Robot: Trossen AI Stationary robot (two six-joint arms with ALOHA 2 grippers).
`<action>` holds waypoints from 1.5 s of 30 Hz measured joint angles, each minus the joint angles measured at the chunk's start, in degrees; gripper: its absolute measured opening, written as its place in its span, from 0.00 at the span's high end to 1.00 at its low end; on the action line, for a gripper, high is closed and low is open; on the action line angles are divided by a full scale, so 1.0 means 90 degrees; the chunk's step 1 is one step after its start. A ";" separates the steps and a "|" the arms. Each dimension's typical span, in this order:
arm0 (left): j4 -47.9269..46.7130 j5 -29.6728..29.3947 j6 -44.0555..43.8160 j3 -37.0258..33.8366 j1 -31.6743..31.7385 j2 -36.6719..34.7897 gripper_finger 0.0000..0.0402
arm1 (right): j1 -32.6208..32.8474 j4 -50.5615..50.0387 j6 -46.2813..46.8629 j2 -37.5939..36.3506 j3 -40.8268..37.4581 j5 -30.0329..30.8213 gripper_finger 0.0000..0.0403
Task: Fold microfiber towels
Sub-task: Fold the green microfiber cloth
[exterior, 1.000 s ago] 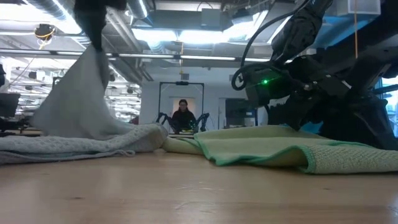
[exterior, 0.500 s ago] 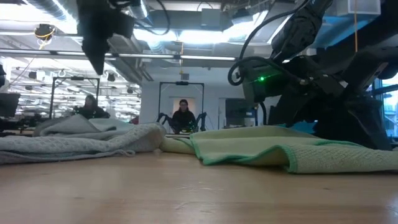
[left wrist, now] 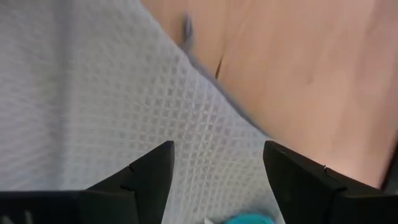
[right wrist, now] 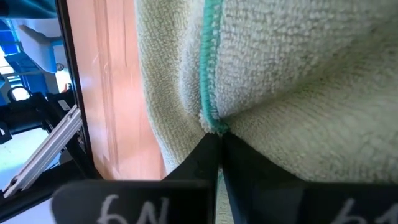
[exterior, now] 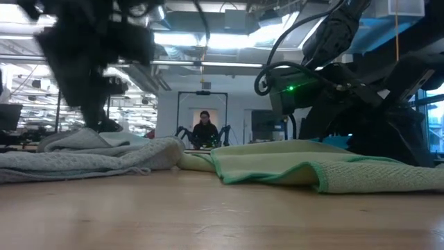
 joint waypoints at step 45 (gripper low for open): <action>0.0499 -0.1662 -0.0072 -0.0444 0.0158 0.0819 0.42 | 0.0010 0.0228 0.0323 -0.0002 -0.0002 -0.0095 0.94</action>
